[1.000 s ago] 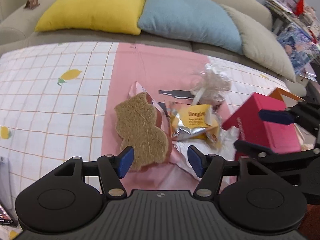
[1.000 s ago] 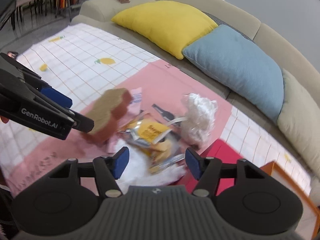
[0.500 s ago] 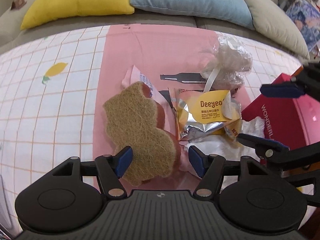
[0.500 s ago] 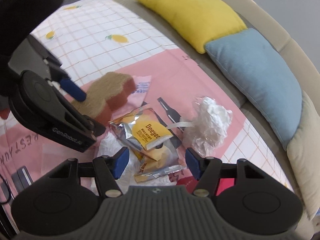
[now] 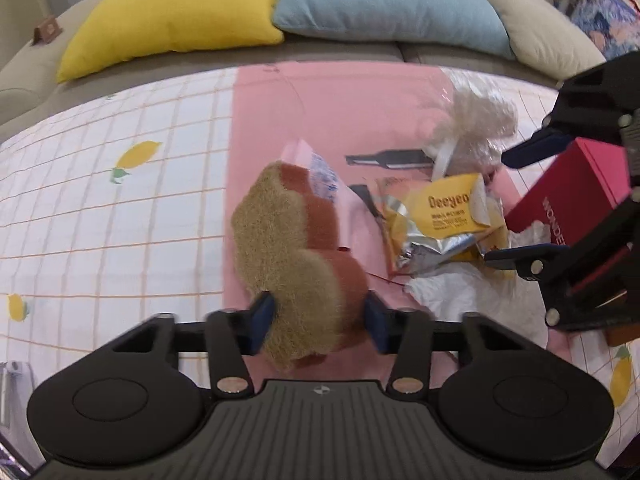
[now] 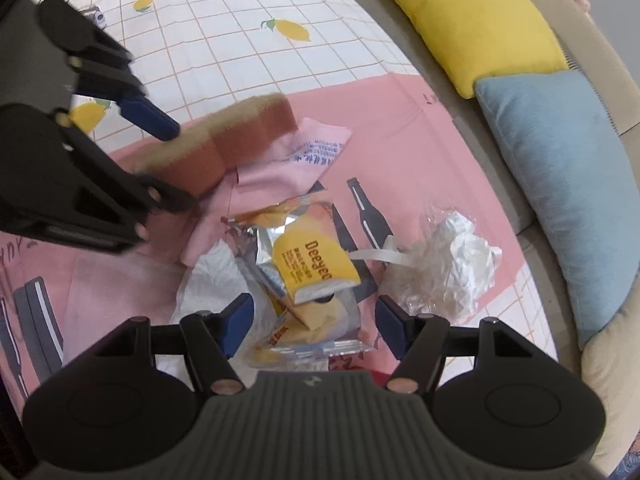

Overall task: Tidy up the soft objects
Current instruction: 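Grasp the brown sponge cutout with the left gripper while the right grasps the snack packet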

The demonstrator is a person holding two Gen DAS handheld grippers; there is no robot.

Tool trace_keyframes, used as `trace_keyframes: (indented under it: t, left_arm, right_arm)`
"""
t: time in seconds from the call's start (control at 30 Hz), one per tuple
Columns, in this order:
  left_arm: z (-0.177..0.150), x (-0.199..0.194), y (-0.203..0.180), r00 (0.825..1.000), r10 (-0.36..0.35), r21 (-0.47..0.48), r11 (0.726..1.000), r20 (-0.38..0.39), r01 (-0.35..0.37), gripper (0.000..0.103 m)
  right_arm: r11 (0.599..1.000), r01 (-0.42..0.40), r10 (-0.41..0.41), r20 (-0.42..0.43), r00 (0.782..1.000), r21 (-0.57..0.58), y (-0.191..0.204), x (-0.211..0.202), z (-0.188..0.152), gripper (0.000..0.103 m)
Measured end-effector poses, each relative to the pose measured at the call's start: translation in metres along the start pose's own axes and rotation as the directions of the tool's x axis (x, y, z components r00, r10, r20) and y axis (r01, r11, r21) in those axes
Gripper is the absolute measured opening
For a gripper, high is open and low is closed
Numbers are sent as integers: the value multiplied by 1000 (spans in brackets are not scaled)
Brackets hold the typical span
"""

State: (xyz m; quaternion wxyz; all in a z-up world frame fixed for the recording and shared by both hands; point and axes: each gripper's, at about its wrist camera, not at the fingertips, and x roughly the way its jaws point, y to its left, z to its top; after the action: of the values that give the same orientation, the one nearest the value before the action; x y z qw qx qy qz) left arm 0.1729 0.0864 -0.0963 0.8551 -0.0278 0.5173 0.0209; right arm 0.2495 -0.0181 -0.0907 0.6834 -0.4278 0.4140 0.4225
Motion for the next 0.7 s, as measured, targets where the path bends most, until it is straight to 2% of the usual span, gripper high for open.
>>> trace_keyframes:
  t: [0.13,0.23,0.37,0.4,0.47,0.53,0.7]
  left_arm:
    - [0,-13,12,999,8,-42,999,36,-6,40]
    - [0,-18,15,999,11,-63,998,48,-8,40]
    - [2,-23,14,997,22,-61,998,68,-18,39]
    - [3,-24,14,997,20,-63,998,70,-15,39]
    - [3,-27,13,997,13,-70,998,74,-7,39]
    - [3,-32,12,997,9,-72,997,81,-3,39]
    - [2,-42,7,995,4,-73,997,100,3,39]
  right_arm:
    - [996,-54,59,-73,996,68,-14,17,14,67]
    - [985,-89,108,-123,986,151,-24,30,21,67]
    - [984,-89,112,-141,984,157,-21,39,26,64]
    - [984,-90,113,-148,982,155,-19,42,26,61]
    - [983,-99,121,-140,983,155,-16,43,26,44]
    - [981,-119,138,-117,984,155,-14,39,24,18]
    - [983,-112,126,-94,988,145,-8,28,21,6]
